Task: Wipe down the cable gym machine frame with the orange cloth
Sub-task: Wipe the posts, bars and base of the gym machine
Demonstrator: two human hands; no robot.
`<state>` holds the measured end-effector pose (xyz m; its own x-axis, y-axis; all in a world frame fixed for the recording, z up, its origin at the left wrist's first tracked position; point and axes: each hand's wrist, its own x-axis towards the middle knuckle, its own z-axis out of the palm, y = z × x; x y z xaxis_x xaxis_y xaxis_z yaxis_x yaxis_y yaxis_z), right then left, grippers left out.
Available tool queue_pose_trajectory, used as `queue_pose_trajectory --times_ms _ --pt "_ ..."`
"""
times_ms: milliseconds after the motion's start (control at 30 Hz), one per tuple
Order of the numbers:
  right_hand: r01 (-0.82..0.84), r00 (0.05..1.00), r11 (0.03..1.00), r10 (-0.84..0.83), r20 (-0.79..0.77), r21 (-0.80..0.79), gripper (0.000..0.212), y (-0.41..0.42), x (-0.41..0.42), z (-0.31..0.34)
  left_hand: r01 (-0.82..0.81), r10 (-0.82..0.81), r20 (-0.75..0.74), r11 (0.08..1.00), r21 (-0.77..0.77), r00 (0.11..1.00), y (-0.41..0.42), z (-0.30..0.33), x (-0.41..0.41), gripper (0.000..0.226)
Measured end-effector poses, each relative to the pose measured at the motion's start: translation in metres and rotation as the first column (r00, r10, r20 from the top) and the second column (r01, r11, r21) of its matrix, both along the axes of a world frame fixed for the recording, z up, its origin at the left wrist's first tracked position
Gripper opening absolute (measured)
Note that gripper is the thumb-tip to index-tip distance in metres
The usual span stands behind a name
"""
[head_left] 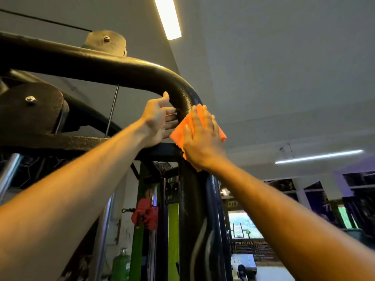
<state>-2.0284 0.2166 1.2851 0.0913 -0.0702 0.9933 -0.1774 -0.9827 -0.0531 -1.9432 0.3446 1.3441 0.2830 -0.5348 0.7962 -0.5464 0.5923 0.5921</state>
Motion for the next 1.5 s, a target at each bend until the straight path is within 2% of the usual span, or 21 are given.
queue_pose_trajectory --times_ms 133,300,533,733,967,1100,1233,1367,1500 --pt "-0.018 1.0 1.0 0.018 0.017 -0.019 0.067 0.003 -0.001 0.025 0.023 -0.023 0.05 1.0 0.01 0.998 0.0 -0.002 0.0 0.072" --pt "-0.044 0.999 0.997 0.046 0.021 -0.069 0.069 -0.007 0.001 -0.031 0.055 -0.059 0.107 0.998 0.043 0.993 -0.003 -0.001 0.005 0.071" --pt "-0.025 1.0 1.0 0.025 0.012 0.012 0.066 0.002 0.002 0.036 0.045 -0.051 0.135 0.998 0.047 0.99 -0.006 0.003 0.012 0.088" --pt "-0.04 0.999 0.998 0.039 -0.018 -0.054 0.065 -0.011 -0.006 -0.03 0.09 -0.1 0.134 0.993 0.08 0.986 -0.006 0.002 0.011 0.069" --pt "-0.012 1.0 1.0 0.011 0.014 0.029 0.068 -0.001 0.003 0.037 0.084 -0.094 0.137 0.994 0.075 0.986 -0.001 -0.002 0.004 0.081" --pt "-0.012 1.0 1.0 0.012 0.0 -0.015 0.069 0.0 -0.001 -0.017 0.131 -0.15 0.148 0.983 0.127 0.978 0.003 -0.004 0.007 0.074" --pt "-0.01 0.998 1.0 0.009 -0.066 -0.018 0.068 -0.003 -0.01 -0.08 0.05 -0.076 0.212 0.991 0.124 0.974 0.012 -0.012 0.002 0.068" --pt "-0.002 0.999 0.999 0.004 -0.044 0.052 0.067 0.004 -0.009 -0.06 0.028 -0.06 0.244 0.991 0.135 0.968 0.029 -0.029 -0.002 0.071" --pt "0.025 1.0 0.998 -0.024 -0.008 0.056 0.069 0.008 -0.002 -0.059 -0.042 0.035 0.326 0.999 0.014 0.945 0.032 -0.058 -0.004 0.053"
